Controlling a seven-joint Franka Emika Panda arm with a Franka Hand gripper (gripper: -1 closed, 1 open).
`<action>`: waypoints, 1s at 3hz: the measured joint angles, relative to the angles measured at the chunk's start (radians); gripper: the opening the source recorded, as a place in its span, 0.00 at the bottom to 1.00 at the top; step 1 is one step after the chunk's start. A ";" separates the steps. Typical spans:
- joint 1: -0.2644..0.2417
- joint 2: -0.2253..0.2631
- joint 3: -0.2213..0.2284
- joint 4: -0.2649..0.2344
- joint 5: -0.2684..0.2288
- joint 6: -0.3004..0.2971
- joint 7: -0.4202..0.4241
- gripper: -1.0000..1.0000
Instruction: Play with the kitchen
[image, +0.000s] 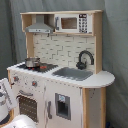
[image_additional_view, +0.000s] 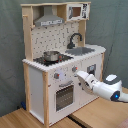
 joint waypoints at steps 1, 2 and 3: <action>0.001 -0.002 0.011 -0.014 0.000 0.026 0.108 1.00; 0.001 -0.004 0.025 -0.028 0.000 0.042 0.220 1.00; 0.001 -0.009 0.038 -0.044 0.000 0.050 0.331 1.00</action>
